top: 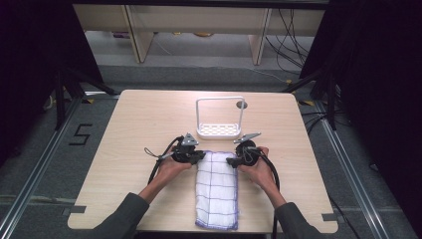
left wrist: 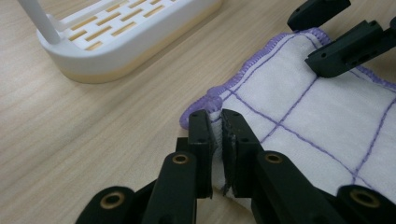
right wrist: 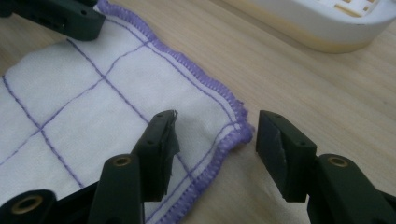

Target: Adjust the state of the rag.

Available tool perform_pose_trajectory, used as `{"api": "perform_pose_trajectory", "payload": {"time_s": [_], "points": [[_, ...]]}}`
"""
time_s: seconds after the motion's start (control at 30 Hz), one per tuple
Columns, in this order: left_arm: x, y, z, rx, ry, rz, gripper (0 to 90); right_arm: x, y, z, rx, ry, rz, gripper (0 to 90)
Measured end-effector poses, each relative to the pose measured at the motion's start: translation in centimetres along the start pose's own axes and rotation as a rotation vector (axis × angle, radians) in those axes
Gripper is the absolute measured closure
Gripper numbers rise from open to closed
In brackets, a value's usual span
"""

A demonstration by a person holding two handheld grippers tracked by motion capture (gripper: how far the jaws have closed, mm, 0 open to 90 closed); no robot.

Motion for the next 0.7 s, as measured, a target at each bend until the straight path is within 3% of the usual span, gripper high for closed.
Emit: {"api": "perform_pose_trajectory", "payload": {"time_s": [0.03,0.07,0.27,0.37,0.57,0.7], "points": [[-0.1,0.0,0.1,0.002,0.004,0.003,81.9,-0.1,0.0,0.0,0.018,0.007,-0.010,51.6],[-0.1,-0.1,0.2,-0.002,0.007,-0.003,81.8,0.0,0.1,0.1,0.002,0.005,-0.008,54.1],[0.0,0.0,0.3,0.007,0.005,0.003,80.7,-0.1,0.3,0.3,0.015,-0.007,-0.038,68.4],[0.0,0.0,0.3,0.007,0.005,0.003,81.1,-0.2,0.9,0.4,0.017,-0.010,-0.076,81.7],[0.2,-0.1,0.2,-0.018,0.000,0.003,83.7,-0.3,0.8,0.3,0.037,-0.026,-0.053,85.0],[1.0,0.0,-0.4,-0.017,-0.023,0.006,84.3,0.8,1.4,-0.3,0.052,-0.059,-0.094,85.2]]}}
Point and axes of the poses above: each handheld gripper's, and its own axes: x roughly backward along the jaws, z roughly out of its underside, y roughly to its left, the point moved 8 cm from there along -x, roughly forward along the jaws, and after that the axes turned 6 degrees about -z, right-handed, at the moved point
